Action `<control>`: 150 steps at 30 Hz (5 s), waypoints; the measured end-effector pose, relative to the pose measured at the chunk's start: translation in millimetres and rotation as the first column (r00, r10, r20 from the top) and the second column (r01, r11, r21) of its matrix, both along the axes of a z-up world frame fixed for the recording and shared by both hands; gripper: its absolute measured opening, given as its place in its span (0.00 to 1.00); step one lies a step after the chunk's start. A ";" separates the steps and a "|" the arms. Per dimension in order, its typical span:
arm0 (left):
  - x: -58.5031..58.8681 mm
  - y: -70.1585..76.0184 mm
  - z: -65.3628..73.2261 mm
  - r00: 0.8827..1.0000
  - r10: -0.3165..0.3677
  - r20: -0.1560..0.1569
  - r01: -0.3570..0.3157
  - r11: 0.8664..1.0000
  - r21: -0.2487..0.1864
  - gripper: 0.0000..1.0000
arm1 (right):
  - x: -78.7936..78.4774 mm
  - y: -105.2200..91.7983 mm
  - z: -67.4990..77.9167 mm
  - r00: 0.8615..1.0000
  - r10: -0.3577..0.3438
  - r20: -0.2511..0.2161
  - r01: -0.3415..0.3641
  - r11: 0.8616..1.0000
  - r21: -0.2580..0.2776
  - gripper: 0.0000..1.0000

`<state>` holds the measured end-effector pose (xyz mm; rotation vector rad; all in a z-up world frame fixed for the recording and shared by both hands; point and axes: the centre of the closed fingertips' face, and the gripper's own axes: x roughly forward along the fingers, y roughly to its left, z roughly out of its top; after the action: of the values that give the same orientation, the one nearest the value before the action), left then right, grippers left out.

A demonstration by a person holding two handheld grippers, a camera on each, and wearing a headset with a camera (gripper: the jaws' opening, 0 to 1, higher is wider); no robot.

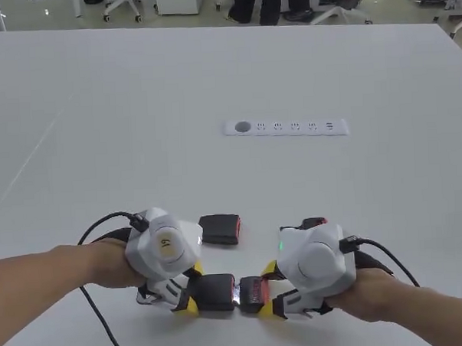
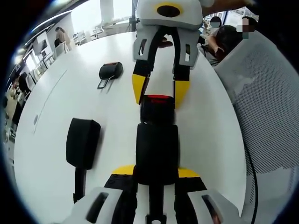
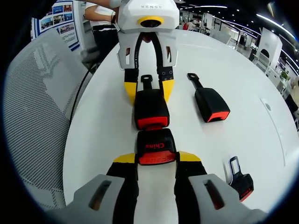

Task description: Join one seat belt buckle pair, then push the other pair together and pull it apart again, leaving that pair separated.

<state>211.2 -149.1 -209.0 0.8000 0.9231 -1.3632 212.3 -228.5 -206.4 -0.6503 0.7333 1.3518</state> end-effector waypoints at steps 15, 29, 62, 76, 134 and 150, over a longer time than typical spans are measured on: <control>-2.5 -2.5 1.8 1.000 -0.021 0.007 0.021 1.000 0.015 0.29 | -0.9 -0.6 1.7 1.000 0.003 0.000 -0.003 1.000 -0.011 0.26; 1.0 0.2 -2.6 1.000 -0.022 0.008 0.022 1.000 0.016 0.29 | -1.6 -0.3 3.2 1.000 0.001 0.002 -0.001 1.000 -0.012 0.26; 0.1 2.4 -2.9 0.999 -0.036 -0.001 0.036 0.997 0.068 0.32 | 2.0 -17.4 -1.1 0.999 0.036 0.020 -0.035 0.999 -0.035 0.29; -1.4 0.8 -2.4 1.000 -0.025 0.004 0.024 0.998 0.057 0.32 | 2.2 -18.1 -0.1 0.999 0.041 0.023 -0.040 0.999 -0.035 0.29; -2.3 1.1 -1.2 1.000 -0.025 0.009 0.024 0.997 0.068 0.33 | -1.1 -97.5 -0.8 1.000 0.012 0.001 -0.011 0.992 -0.122 0.30; -0.8 1.8 -2.6 1.000 -0.028 0.010 0.028 0.997 0.079 0.33 | 2.1 -111.7 -0.7 1.000 0.004 -0.002 -0.004 0.991 -0.135 0.30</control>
<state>210.4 -147.3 -211.6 0.8822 0.9647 -1.3523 214.4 -340.1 -207.1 -0.7584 0.8310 1.3143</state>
